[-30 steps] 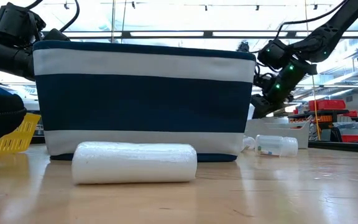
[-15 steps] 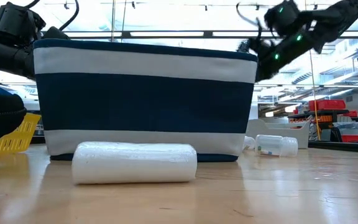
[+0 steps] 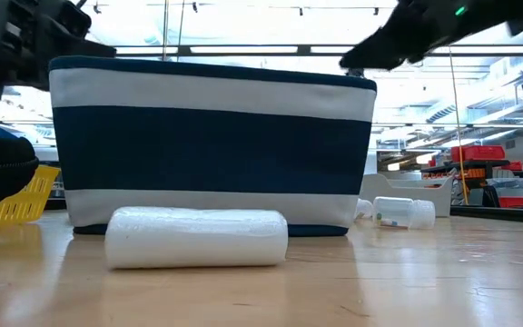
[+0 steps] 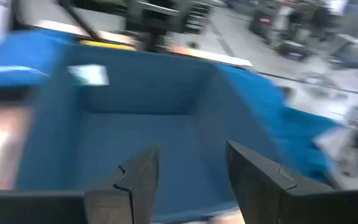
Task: Pick & place medical supplies in basket/bin
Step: Put the white roll gauze into the gray bin
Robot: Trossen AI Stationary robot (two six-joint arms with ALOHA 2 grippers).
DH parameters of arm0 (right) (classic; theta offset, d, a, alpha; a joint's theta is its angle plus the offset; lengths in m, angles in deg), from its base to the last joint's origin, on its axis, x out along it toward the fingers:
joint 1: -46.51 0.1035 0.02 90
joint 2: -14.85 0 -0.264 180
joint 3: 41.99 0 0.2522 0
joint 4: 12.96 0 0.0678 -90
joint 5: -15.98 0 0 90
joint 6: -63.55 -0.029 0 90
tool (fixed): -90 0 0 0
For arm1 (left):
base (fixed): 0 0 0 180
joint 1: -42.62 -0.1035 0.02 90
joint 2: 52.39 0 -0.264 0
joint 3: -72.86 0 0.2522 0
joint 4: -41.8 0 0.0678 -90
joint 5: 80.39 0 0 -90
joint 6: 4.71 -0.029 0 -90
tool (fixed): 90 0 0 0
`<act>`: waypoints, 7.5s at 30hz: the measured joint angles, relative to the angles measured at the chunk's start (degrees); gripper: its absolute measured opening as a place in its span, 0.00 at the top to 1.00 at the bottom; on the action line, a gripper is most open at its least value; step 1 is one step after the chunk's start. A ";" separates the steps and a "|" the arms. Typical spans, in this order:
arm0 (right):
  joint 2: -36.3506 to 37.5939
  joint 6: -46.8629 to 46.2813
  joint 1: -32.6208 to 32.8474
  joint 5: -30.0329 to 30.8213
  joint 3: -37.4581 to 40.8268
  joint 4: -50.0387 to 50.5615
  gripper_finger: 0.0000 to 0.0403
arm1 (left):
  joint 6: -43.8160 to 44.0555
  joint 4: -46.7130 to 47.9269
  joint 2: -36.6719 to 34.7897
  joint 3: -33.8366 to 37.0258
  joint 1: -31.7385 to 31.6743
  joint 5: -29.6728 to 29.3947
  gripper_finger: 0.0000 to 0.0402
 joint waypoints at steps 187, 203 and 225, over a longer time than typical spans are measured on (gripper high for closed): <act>-20.04 -1.42 -32.49 34.83 13.49 -36.68 0.90 | -14.66 -0.84 6.32 -6.24 22.78 -47.50 0.30; -20.05 -6.26 -40.75 24.83 13.15 -21.06 0.90 | -10.35 -0.08 8.03 -6.24 17.05 -47.56 0.30; -20.06 -12.66 -44.82 12.78 6.19 4.87 0.90 | -10.38 -0.06 8.68 -6.24 15.92 -47.02 0.30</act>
